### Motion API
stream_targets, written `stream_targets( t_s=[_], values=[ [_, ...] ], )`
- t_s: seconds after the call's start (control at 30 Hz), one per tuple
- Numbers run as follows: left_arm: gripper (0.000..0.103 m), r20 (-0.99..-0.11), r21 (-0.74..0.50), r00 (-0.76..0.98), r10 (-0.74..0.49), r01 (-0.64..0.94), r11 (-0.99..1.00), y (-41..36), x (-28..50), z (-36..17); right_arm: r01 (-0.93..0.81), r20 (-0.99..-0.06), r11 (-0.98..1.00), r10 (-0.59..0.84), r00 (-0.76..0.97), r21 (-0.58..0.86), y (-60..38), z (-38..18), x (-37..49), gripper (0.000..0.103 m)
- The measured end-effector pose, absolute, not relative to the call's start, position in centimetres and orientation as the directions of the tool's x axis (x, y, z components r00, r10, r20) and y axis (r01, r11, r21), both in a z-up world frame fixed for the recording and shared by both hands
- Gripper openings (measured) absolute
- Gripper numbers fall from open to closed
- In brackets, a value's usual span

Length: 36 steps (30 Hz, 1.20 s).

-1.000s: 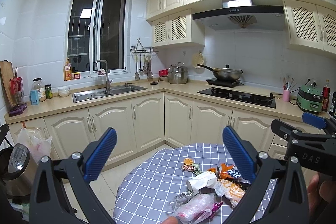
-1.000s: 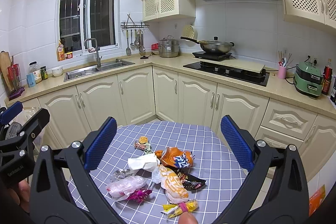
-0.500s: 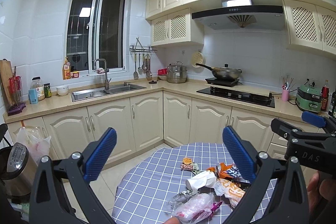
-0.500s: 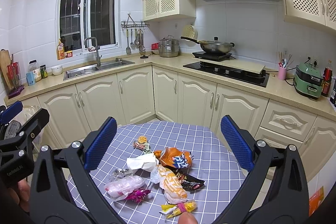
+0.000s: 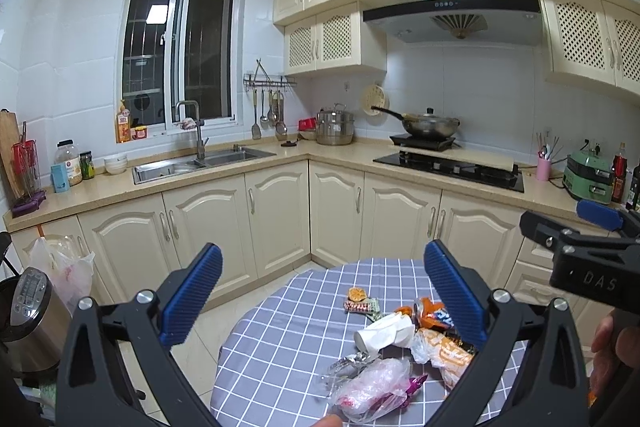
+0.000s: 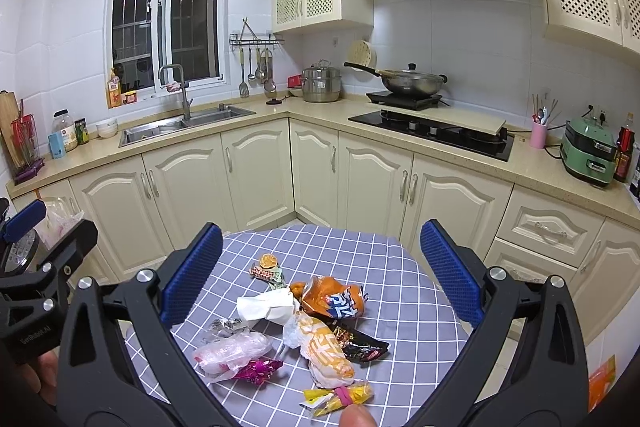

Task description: Collect trash

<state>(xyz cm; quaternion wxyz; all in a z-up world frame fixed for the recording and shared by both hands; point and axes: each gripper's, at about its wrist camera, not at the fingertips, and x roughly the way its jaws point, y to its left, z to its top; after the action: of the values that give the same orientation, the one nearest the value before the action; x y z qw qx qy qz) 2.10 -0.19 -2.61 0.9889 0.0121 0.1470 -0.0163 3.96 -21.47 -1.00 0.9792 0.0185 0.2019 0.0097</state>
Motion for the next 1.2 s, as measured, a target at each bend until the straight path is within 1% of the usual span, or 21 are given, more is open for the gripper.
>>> stream_targets(
  t_s=[0.2, 0.5, 0.63, 0.87, 1.0, 1.03, 1.07, 1.13, 1.17, 1.2],
  values=[
    [0.099, -0.378, 0.033, 0.925, -0.033, 0.049, 0.998, -0.1, 3.7, -5.7, 0.009, -0.457, 0.999, 0.013, 0.889, 0.047, -22.7, -3.4, 5.4, 0.097],
    [0.099, -0.571, 0.027, 0.815, -0.095, 0.135, 0.990, -0.1, 7.3, -13.7, 0.038, -0.614, 0.997, 0.013, 0.789, 0.071, -25.3, -9.9, 8.3, 0.097],
    [0.099, -0.640, 0.026, 0.759, -0.124, 0.183, 0.983, -0.9, 8.8, -16.9, 0.027, -0.684, 0.997, 0.025, 0.729, 0.066, -25.4, -13.2, 9.4, 0.097],
    [0.099, -0.709, 0.009, 0.687, -0.160, 0.235, 0.972, -2.6, 10.9, -21.4, -0.017, -0.757, 0.997, 0.068, 0.650, 0.074, -24.3, -17.0, 10.8, 0.097],
    [0.098, -0.734, -0.015, 0.654, -0.181, 0.251, 0.968, -3.6, 11.7, -22.4, -0.045, -0.793, 0.996, 0.089, 0.602, 0.077, -23.5, -19.1, 11.7, 0.097],
    [0.097, -0.738, -0.019, 0.648, -0.186, 0.255, 0.967, -3.7, 11.8, -22.6, -0.056, -0.804, 0.996, 0.092, 0.587, 0.074, -23.2, -19.8, 12.0, 0.097],
    [0.093, -0.741, -0.025, 0.643, -0.194, 0.262, 0.965, -3.7, 12.0, -22.7, -0.065, -0.812, 0.995, 0.098, 0.576, 0.073, -22.8, -20.4, 12.2, 0.097],
    [0.066, -0.754, -0.043, 0.621, -0.213, 0.277, 0.960, -3.6, 12.4, -23.2, -0.086, -0.823, 0.993, 0.112, 0.557, 0.077, -22.2, -21.4, 12.6, 0.096],
    [0.060, -0.764, -0.055, 0.606, -0.221, 0.280, 0.958, -3.6, 12.6, -23.5, -0.091, -0.826, 0.993, 0.116, 0.551, 0.079, -22.0, -21.7, 12.8, 0.090],
    [0.048, -0.773, -0.065, 0.592, -0.227, 0.281, 0.957, -3.5, 12.8, -23.8, -0.095, -0.830, 0.992, 0.119, 0.544, 0.081, -21.8, -22.1, 13.0, 0.085]
  ],
)
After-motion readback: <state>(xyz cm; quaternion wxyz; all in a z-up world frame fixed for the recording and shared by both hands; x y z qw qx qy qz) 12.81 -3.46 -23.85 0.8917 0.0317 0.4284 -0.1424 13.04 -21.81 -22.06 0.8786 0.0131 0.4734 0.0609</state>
